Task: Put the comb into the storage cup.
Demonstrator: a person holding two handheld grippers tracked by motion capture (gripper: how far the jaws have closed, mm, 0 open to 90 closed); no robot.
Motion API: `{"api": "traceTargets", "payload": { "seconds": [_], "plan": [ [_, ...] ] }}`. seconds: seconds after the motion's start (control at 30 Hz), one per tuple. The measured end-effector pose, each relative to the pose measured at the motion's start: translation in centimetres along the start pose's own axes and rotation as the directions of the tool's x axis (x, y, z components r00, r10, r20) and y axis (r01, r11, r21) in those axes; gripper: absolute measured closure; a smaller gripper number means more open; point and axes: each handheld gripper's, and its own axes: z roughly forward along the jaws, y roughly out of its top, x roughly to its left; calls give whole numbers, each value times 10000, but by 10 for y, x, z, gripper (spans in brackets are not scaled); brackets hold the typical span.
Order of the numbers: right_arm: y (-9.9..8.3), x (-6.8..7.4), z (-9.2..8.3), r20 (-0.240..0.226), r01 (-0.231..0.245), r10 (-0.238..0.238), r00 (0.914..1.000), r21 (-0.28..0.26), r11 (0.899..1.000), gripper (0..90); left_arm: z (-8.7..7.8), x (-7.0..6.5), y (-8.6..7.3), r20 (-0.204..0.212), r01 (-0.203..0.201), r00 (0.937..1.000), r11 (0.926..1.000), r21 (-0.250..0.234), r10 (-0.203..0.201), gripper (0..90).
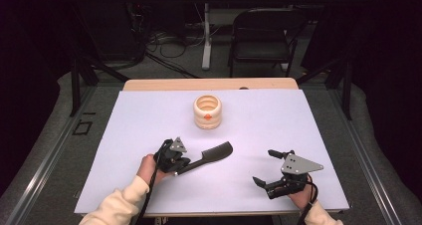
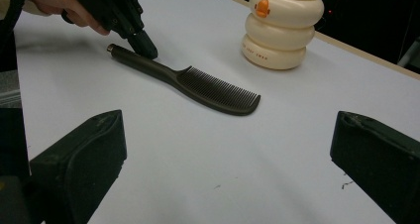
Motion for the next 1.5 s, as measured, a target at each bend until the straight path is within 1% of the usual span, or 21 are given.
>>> {"api": "traceTargets", "payload": {
  "seconds": [0.13, 0.17, 0.2, 0.3, 0.33, 0.4, 0.43, 0.47, 0.53, 0.57, 0.6, 0.63, 0.67, 0.7, 0.73, 0.77, 0.97, 1.0, 1.03, 1.23, 1.5],
  "plan": [
    [0, 0, 0, 3, 17, -17, 10000, -18, 10000, 5, 0, -1, 0, -31, 20, 10000, 10000, -36, -20, 900],
    [0, 0, 0, 3, 15, -15, 10000, -10, 10000, 5, -1, -2, 0, -138, 36, 9999, 10000, -65, -37, 898],
    [0, 0, 0, 8, 10, -10, 10000, 10, 10000, 5, -1, -1, 0, -79, 54, 10000, 9999, -105, -55, 885],
    [0, 0, 0, 21, 10, -11, 10000, 31, 10000, 5, -3, 1, 0, -175, 119, 9998, 9997, -226, -123, 819],
    [0, 0, 0, 21, 10, -11, 10000, 31, 10000, 5, -4, 2, 0, -184, 158, 9997, 9995, -280, -163, 819],
    [0, 0, 0, 17, 44, -44, 10000, -27, 10000, 6, -9, 4, 1, -386, 267, 9988, 9983, -519, -287, 713],
    [0, 0, 0, 17, 44, -44, 10000, -27, 10000, 6, -9, 4, 1, -386, 267, 9988, 9983, -519, -287, 658],
    [0, 0, 0, 6, 51, -51, 10000, -18, 10000, 5, -11, 5, 2, -499, 344, 9981, 9977, -591, -374, 658],
    [0, 0, -1, 2, 17, -17, 10000, -19, 10000, 5, -15, 8, 3, -599, 427, 9971, 9962, -762, -474, 520],
    [0, 0, -1, 2, 17, -17, 10000, -19, 10000, 5, -17, 9, 3, -707, 496, 9960, 9956, -799, -552, 520],
    [0, 0, 0, 1, 43, -43, 10000, -37, 10000, 6, -20, 12, 4, -769, 556, 9951, 9951, -819, -619, 395],
    [0, 0, 0, 1, 43, -43, 10000, -37, 10000, 6, -20, 12, 4, -769, 556, 9951, 9951, -819, -619, 354],
    [0, 0, 0, 0, 13, -13, 10000, -19, 10000, 5, -22, 12, 4, -843, 551, 9945, 9947, -867, -624, 354],
    [0, 0, 0, 0, -14, 14, 10000, 43, 10000, 5, -23, 12, 4, -851, 531, 9945, 9947, -885, -606, 281],
    [0, 1, 0, -11, -8, 8, 10000, 28, 10000, 5, -24, 12, 5, -896, 477, 9944, 9948, -901, -558, 250],
    [0, 1, 0, -11, -8, 8, 10000, 28, 10000, 5, -25, 12, 5, -968, 493, 9936, 9945, -922, -583, 250],
    [0, 0, 0, -42, -24, 24, 10000, 36, 10000, 5, -28, 11, 8, -1074, 373, 9931, 9956, -862, -465, 98],
    [0, 0, 0, -48, -15, 15, 10000, 36, 10000, 5, -28, 11, 9, -1066, 345, 9934, 9959, -835, -434, 98],
    [0, -1, 1, -59, -43, 43, 10000, 12, 10000, 5, -28, 10, 9, -1083, 340, 9932, 9960, -828, -429, 70],
    [0, 0, 0, -75, -44, 44, 10000, -4, 10000, 3, -27, 8, 13, -1218, 260, 9920, 9975, -655, -338, 2],
    [0, -1, 0, -56, -110, 110, 9999, 13, 9999, 1, -27, 2, 20, -1232, 107, 9922, 9982, -599, -180, 0]
  ]
}}
